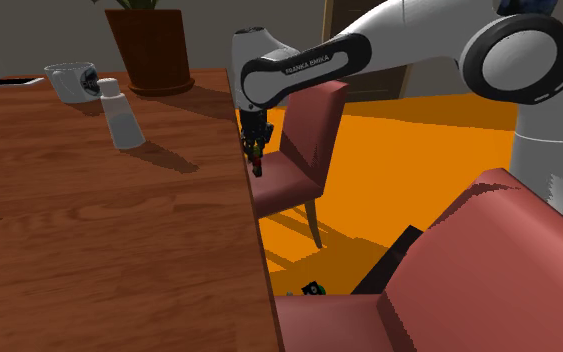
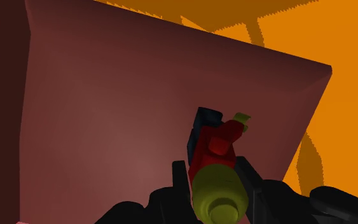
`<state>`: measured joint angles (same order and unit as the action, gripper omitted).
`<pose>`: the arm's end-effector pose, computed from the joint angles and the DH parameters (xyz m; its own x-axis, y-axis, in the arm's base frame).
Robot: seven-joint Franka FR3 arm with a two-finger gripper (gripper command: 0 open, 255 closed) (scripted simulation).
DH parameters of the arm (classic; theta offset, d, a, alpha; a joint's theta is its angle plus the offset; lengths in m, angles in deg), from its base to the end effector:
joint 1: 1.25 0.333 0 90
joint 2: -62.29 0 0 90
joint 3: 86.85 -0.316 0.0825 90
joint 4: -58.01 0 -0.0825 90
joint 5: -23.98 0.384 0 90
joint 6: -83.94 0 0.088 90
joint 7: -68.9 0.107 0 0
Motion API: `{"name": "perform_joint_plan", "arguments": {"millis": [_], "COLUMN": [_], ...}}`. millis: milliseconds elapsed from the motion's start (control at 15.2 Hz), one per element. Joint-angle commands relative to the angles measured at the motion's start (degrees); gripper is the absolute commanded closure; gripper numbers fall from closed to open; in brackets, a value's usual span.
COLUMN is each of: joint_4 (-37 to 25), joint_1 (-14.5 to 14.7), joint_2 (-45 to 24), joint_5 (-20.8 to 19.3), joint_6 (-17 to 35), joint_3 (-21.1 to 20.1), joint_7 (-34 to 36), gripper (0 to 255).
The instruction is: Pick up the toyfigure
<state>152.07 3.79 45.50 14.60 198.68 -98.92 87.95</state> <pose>0.6308 0.1701 0.4553 0.9949 0.0212 0.0990 0.0149 -0.9978 0.0640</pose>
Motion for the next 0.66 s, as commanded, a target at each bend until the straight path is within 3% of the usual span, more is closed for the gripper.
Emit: {"name": "perform_joint_plan", "arguments": {"millis": [0, 594], "joint_4": [-1.3, -6.0], "joint_1": [0.1, 0.2], "joint_2": [0.1, 0.7], "joint_5": [0.1, 0.5], "joint_6": [-1.4, -6.6], "joint_3": [0.0, -0.2], "joint_7": [-0.1, -0.8], "gripper": [255, 255]}}
